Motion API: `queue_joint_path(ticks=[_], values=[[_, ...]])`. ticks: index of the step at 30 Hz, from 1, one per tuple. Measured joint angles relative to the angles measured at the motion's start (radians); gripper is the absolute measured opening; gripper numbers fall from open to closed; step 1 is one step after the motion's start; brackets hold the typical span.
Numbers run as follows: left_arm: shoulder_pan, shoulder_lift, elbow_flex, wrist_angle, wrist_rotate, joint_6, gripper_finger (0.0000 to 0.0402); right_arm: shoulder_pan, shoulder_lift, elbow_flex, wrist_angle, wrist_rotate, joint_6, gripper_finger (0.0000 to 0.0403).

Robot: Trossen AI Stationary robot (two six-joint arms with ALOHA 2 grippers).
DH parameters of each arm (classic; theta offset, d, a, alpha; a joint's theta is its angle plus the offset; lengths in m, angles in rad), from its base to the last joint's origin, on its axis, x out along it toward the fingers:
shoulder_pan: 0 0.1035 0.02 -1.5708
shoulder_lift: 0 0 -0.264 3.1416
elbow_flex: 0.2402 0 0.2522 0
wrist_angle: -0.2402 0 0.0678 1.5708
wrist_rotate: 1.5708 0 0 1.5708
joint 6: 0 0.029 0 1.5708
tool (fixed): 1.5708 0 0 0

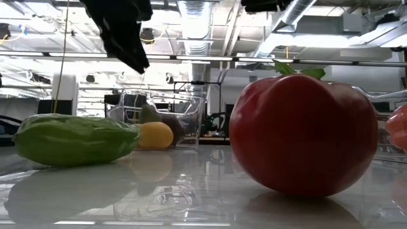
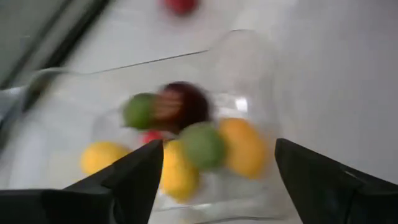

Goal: Sort produce into baskets
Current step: Put the green cucumber into the bottom transparent bin

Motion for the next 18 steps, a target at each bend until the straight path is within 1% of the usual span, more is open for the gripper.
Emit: queue_joint_path(ticks=[2, 4, 6, 9, 11, 13, 15, 18], values=[[-0.029, 0.0, 0.011, 0.013, 0.086, 0.007, 0.0302, 0.0, 0.0, 0.0, -0.003, 0.0, 0.0, 0.0299], [-0.085, 0.001, 0.014, 0.048, 0.148, -0.014, 0.0301, 0.0, 0.0, 0.0, -0.003, 0.0, 0.0, 0.0299], [-0.159, 0.016, 0.015, 0.096, 0.165, -0.036, 0.0296, 0.0, 0.0, 0.0, -0.003, 0.0, -0.002, 0.0299], [-0.271, 0.062, 0.016, 0.126, 0.15, -0.066, 0.0287, 0.0, 0.0, 0.0, -0.003, 0.0, -0.002, 0.0299], [-0.327, 0.1, 0.016, 0.132, 0.144, -0.116, 0.0282, 0.0, 0.0, 0.0, -0.003, 0.0, 0.004, 0.0299], [-0.364, 0.155, 0.016, 0.122, 0.161, -0.189, 0.0278, 0.0, 0.0, 0.0, -0.002, 0.0, 0.01, 0.0299], [-0.384, 0.216, 0.016, 0.12, 0.203, -0.247, 0.0277, 0.0, 0.0, 0.0, -0.002, 0.0, 0.016, 0.0299], [-0.395, 0.307, 0.015, 0.134, 0.263, -0.295, 0.0276, 0.0, 0.0, 0.0, -0.002, 0.0, 0.017, 0.0299]])
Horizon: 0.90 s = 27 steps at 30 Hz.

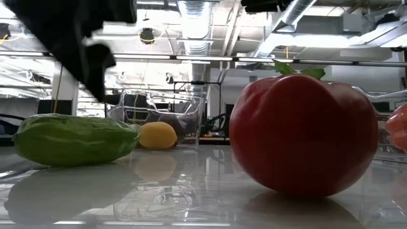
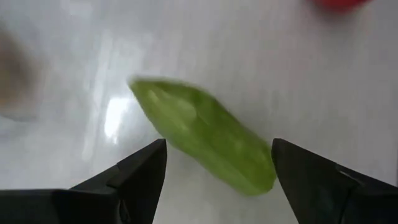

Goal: Sort produce into baskets
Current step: Put the green cucumber into the bottom transparent bin

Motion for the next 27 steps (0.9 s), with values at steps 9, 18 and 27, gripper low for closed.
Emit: queue_joint_path(ticks=[9, 18, 27], values=[[0.044, 0.126, 0.003, 0.068, 0.032, -0.058, 0.0285, 0.0, 0.0, 0.0, 0.0, 0.0, 0.0, 0.0299], [0.064, 0.126, 0.002, 0.072, 0.04, -0.044, 0.0267, 0.0, 0.0, 0.0, 0.0, 0.0, 0.001, 0.0299], [0.069, 0.119, 0.001, 0.07, 0.05, -0.01, 0.0185, 0.0, 0.0, 0.0, 0.0, 0.0, 0.001, 0.0299]])
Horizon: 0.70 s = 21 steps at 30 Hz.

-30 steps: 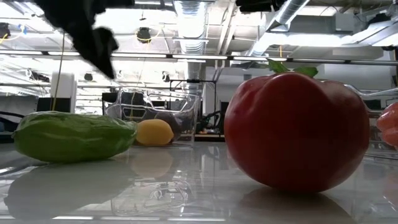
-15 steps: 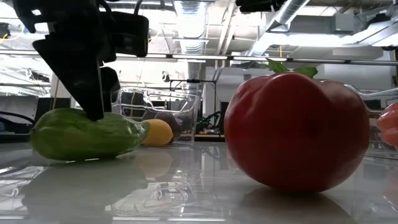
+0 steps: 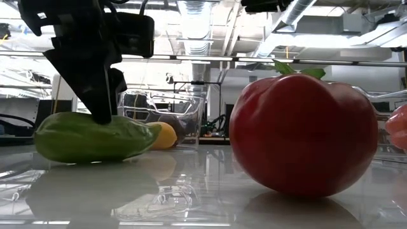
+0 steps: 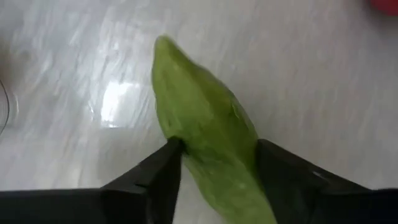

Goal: Sort produce into baskets
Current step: Put the green cucumber into the bottom transparent bin

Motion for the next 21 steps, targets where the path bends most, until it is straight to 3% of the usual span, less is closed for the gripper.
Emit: queue_joint_path(ticks=[4, 14, 17, 21], values=[[0.01, -0.025, -0.003, -0.013, 0.02, 0.002, 0.0133, 0.0, 0.0, 0.0, 0.0, 0.0, 0.0, 0.0299], [0.019, -0.109, -0.004, -0.013, -0.043, 0.056, 0.0013, 0.0, 0.0, 0.0, 0.0, 0.0, 0.0, 0.0299], [0.02, -0.129, -0.003, -0.013, -0.034, 0.058, 0.0005, 0.0, 0.0, 0.0, 0.0, 0.0, 0.0, 0.0299], [0.009, -0.139, -0.002, -0.014, -0.083, 0.09, 0.0042, 0.0, 0.0, 0.0, 0.0, 0.0, 0.0, 0.0299]])
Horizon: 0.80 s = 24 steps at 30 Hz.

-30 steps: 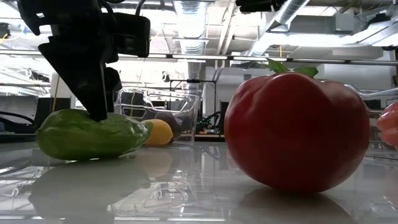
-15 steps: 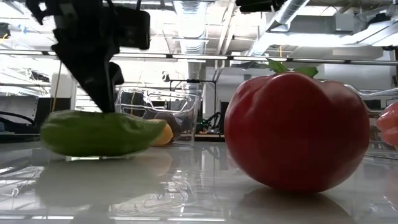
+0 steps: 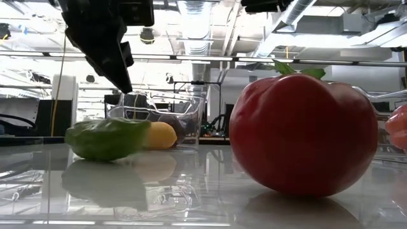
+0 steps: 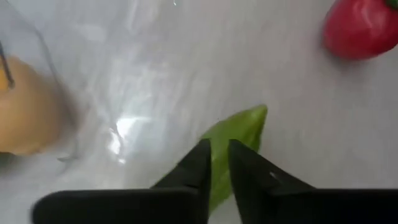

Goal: Sort produce into baskets
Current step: Put the green cucumber into the bottom transparent bin

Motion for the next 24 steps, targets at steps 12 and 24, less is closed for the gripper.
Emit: queue_joint_path(ticks=[12, 24], values=[[-0.066, 0.004, -0.025, 0.09, -0.121, 0.184, 0.0252, 0.0, 0.0, 0.0, 0.0, 0.0, 0.0, 0.0299], [-0.064, 0.004, -0.182, 0.29, -0.08, 0.237, 0.0274, 0.0, 0.0, 0.0, 0.0, 0.0, 0.0, 0.0299]])
